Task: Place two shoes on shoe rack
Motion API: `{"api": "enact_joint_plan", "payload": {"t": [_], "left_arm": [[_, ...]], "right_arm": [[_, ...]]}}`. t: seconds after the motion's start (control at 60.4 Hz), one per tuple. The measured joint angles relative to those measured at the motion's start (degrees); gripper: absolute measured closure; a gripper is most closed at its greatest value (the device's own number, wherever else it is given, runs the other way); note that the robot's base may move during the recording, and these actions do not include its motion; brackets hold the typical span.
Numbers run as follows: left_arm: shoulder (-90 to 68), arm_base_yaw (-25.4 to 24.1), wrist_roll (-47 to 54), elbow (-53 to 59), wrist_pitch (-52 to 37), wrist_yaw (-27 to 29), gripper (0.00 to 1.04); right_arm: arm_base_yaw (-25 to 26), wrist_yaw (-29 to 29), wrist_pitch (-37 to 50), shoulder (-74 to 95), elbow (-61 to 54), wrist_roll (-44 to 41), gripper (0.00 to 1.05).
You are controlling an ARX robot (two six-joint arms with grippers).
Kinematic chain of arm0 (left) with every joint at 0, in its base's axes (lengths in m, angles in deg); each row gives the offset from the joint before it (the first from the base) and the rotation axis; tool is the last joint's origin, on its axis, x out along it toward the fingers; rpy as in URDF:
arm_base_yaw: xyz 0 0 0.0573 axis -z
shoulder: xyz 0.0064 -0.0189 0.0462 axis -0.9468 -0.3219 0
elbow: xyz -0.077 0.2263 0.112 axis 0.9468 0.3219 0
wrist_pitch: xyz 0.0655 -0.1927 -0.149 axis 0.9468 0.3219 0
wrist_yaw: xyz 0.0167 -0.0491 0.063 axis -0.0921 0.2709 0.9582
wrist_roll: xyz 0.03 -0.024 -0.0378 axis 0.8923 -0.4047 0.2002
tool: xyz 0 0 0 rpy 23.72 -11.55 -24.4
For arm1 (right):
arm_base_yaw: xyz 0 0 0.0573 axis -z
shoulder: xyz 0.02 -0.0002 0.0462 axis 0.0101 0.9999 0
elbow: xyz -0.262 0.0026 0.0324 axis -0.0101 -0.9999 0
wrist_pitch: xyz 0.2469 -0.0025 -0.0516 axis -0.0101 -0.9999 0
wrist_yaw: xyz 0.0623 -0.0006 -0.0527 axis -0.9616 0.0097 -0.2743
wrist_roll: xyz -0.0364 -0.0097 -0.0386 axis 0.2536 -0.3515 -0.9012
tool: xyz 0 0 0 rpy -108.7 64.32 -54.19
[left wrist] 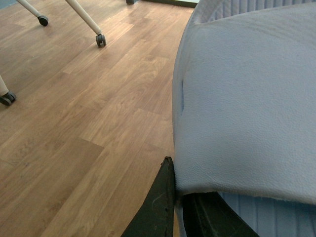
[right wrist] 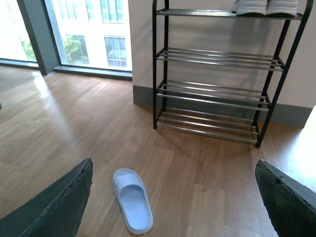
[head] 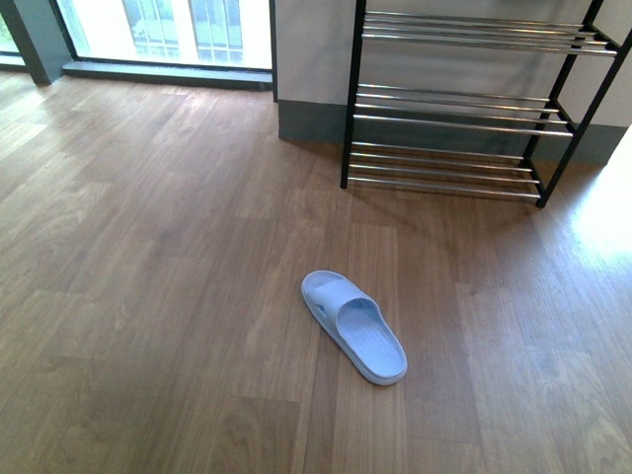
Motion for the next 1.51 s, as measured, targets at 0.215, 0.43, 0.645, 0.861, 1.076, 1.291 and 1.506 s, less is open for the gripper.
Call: {"api": "enact_joint_plan", "payload": {"t": [0.215,0.43,0.645,0.861,1.076,1.291,1.506], "left_arm": [[-0.02,-0.02,0.0,0.0,0.0,0.0,1.03],[0.0,0.0,0.0,0.0,-0.02,-0.13,1.03],[-0.02,-0.02,0.0,0.0,0.0,-0.04,1.03],[-0.02,-0.02,0.0,0.02,0.02,-0.02,1.03],[-0.02,-0.02,0.0,0.02,0.02,-0.02,1.03],[-0.02,-0.02,0.0,0.02,0.02,-0.02,1.03],[-0.02,-0.02,0.0,0.02,0.02,-0.04,1.03]], "right_arm": [[0.0,0.02,0.0,0.02,0.0,0.0,0.09],[0.0,0.2,0.0,0.0,0.0,0.0,0.09],[0.0,0.24,-0.02,0.0,0.0,0.0,0.09],[0.0,0.02,-0.02,0.02,0.0,0.0,0.09],[-3.52,9.81,-4.15,1.7,0.48,-4.55,0.09],[4.22,1.42,21.35,35.98,3.48,-10.01,0.09],[7.56,2.75,46.49,85.9,13.44,-21.42,0.09]]}}
